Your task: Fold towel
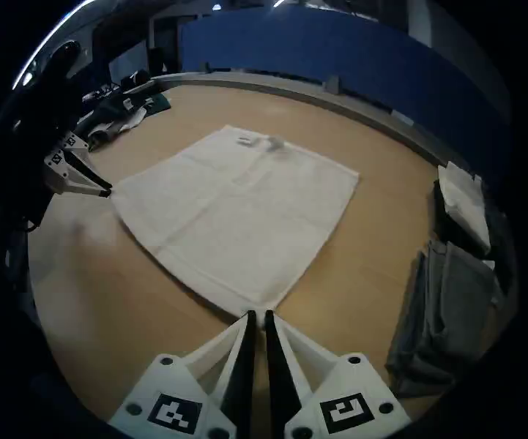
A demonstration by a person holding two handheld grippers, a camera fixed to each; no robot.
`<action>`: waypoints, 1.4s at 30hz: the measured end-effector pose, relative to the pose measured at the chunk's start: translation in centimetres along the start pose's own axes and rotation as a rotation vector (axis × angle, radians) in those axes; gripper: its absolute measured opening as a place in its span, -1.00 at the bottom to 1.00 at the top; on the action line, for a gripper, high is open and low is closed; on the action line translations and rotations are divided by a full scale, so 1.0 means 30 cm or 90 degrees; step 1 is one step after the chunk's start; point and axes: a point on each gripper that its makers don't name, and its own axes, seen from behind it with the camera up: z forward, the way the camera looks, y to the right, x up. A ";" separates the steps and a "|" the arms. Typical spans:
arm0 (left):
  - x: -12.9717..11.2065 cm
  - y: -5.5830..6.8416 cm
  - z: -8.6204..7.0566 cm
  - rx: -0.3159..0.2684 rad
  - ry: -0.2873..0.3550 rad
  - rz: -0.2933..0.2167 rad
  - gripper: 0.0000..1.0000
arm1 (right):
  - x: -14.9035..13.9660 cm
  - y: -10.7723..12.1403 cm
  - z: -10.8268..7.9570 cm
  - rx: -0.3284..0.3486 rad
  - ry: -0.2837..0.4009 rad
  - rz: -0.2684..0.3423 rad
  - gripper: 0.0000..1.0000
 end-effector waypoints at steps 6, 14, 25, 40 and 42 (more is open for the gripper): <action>0.019 0.000 -0.050 0.005 0.009 -0.012 -0.91 | 0.025 -0.009 -0.039 0.003 0.009 0.003 -0.82; 0.038 0.006 -0.121 0.010 0.020 -0.031 -0.91 | 0.062 -0.029 -0.110 0.010 0.015 0.004 -0.82; 0.069 0.030 -0.218 0.013 0.036 -0.051 -0.91 | 0.120 -0.037 -0.214 0.016 0.020 -0.007 -0.82; 0.092 0.039 -0.279 0.017 0.048 -0.056 -0.91 | 0.129 -0.050 -0.266 0.023 0.014 -0.003 -0.82; 0.092 0.041 -0.278 0.017 0.048 -0.055 -0.91 | 0.126 -0.050 -0.264 0.022 0.013 -0.003 -0.82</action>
